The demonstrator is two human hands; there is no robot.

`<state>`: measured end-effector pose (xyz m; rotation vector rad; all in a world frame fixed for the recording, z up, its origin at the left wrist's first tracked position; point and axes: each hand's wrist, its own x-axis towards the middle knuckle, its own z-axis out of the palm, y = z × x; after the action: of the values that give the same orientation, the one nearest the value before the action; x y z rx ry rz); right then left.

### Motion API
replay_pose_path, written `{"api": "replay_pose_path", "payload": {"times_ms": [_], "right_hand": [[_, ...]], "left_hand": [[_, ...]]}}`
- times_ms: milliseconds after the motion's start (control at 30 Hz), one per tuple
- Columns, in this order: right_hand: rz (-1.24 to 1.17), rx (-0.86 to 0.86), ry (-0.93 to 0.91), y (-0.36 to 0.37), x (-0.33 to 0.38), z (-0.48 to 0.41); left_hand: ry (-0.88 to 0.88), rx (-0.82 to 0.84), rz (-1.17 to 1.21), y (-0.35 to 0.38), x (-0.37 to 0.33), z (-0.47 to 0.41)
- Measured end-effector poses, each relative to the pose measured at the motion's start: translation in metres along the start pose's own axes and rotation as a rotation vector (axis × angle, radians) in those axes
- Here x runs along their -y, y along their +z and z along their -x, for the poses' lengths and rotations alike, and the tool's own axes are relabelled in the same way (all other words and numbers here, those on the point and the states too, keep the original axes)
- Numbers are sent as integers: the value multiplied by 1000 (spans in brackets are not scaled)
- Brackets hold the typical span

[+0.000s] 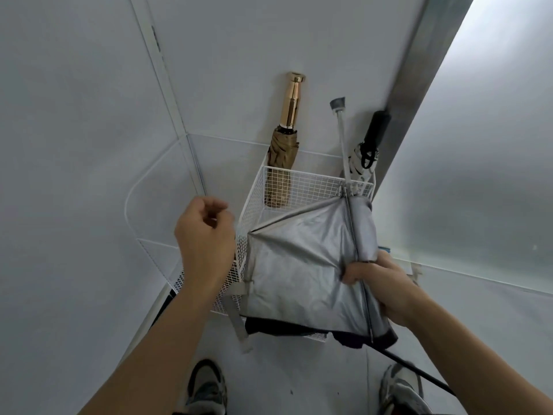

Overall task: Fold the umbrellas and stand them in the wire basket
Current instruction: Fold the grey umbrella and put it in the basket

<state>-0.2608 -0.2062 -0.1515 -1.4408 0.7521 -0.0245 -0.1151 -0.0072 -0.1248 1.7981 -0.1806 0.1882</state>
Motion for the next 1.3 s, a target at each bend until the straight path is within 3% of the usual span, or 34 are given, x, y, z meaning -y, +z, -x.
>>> {"api": "replay_pose_path", "payload": {"times_ms": [167, 267, 433, 567, 700, 800, 900, 967, 1033, 1100, 1167, 1233, 1300], "right_hand": [[417, -83, -236, 17, -7, 0], [646, -90, -359, 25, -16, 0], [715, 117, -342, 33, -18, 4], [619, 315, -242, 37, -16, 10], [516, 370, -231, 35, -9, 11], [322, 252, -244, 28, -4, 7], [166, -91, -276, 17, -2, -1], [288, -391, -408, 6, -2, -7], [483, -561, -604, 4, -1, -2], [596, -495, -815, 16, -5, 10], [749, -299, -895, 36, -18, 22], [961, -169, -803, 52, -34, 25], [1191, -146, -652, 59, -46, 22]], "left_hand": [[-290, 598, 86, 12, -12, 31], [-367, 688, 169, 19, -8, 30], [-319, 657, 296, 25, -4, 29], [-369, 450, 406, 39, -4, 39], [-503, 248, 487, 44, -4, 38], [-529, 115, 426, 40, -2, 28], [-521, 42, 343, 33, 2, 17], [-483, -1, 267, 29, 6, 14], [-464, -23, 201, 26, 10, 11], [-469, -44, 161, 25, 11, 8], [-495, -75, 180, 26, 11, 6], [-529, -88, 224, 27, 12, 4], [-584, -73, 295, 30, 11, 7]]}}
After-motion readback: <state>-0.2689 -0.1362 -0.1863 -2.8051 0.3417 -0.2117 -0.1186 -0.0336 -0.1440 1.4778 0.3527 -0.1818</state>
